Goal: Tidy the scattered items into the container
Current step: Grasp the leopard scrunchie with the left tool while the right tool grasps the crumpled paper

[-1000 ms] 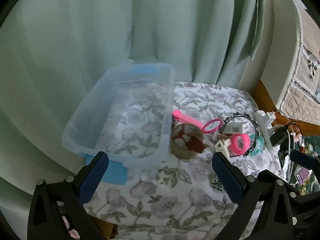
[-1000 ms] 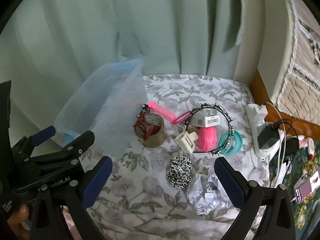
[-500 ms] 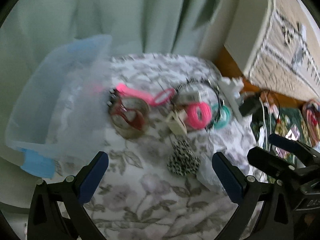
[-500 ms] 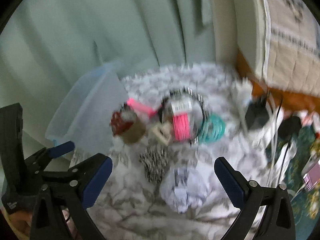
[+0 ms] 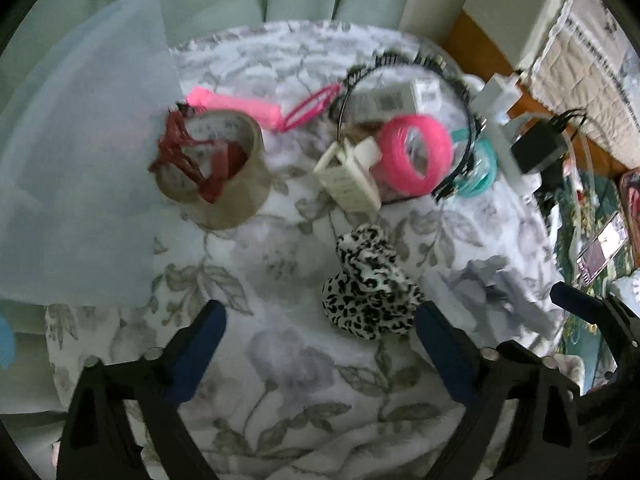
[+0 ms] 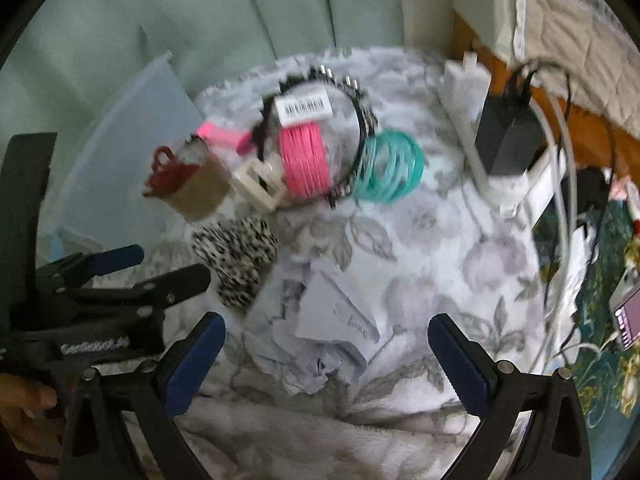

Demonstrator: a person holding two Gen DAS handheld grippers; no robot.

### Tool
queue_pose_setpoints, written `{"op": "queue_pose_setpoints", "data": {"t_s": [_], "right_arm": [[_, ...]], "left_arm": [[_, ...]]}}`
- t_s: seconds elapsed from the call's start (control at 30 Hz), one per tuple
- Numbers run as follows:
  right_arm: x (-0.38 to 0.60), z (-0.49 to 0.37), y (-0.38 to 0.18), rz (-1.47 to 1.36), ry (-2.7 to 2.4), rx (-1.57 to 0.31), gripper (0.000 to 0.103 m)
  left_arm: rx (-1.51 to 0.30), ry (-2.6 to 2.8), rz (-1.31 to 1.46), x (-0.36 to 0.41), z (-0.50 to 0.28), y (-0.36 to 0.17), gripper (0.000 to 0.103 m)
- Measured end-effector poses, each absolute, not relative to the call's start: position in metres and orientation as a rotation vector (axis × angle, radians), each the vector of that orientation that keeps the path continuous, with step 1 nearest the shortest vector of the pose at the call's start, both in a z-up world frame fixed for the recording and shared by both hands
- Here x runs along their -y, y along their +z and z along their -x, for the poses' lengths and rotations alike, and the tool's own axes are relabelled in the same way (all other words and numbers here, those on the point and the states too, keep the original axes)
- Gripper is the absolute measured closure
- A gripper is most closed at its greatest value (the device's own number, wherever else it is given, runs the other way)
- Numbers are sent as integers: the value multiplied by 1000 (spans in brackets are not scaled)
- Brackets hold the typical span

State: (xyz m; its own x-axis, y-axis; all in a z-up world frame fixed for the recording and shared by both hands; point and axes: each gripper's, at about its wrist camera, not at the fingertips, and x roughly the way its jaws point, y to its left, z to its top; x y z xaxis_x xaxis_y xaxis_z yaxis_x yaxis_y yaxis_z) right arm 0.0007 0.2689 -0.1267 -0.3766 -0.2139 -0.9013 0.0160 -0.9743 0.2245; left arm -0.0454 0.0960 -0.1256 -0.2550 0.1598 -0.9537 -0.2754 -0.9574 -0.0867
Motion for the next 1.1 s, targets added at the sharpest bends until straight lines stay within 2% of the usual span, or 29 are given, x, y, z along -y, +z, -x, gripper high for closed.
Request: {"op": "queue_pose_setpoints", "data": {"t_s": [0.17, 0.33, 0.47, 0.5, 0.6, 0.63, 0.67, 0.83, 1.1], "right_arm": [[-257, 3, -151, -1725, -2443, 165, 1], [-249, 7, -160, -1725, -2424, 125, 2], [-251, 9, -166, -1721, -2409, 164, 6], [-251, 9, -167, -1721, -2398, 184, 10], [-253, 9, -167, -1721, -2359, 244, 22], [-254, 9, -166, -1723, -2345, 266, 29], [-255, 8, -165, -1726, -2331, 290, 30], [-263, 2, -159, -1715, -2344, 329, 35], [-281, -6, -135, -1690, -2421, 351, 37]], "left_arm": [[-171, 2255, 1686, -107, 49, -138, 12], [-164, 2232, 1690, -111, 57, -152, 21], [-144, 2213, 1668, -113, 59, -155, 41], [-135, 2205, 1659, -113, 59, -154, 49], [-117, 2187, 1632, -113, 57, -151, 64], [-110, 2183, 1627, -112, 55, -150, 66], [-102, 2180, 1622, -111, 54, -149, 69], [-79, 2179, 1603, -104, 48, -144, 76], [-38, 2223, 1538, -102, 41, -124, 81]]}}
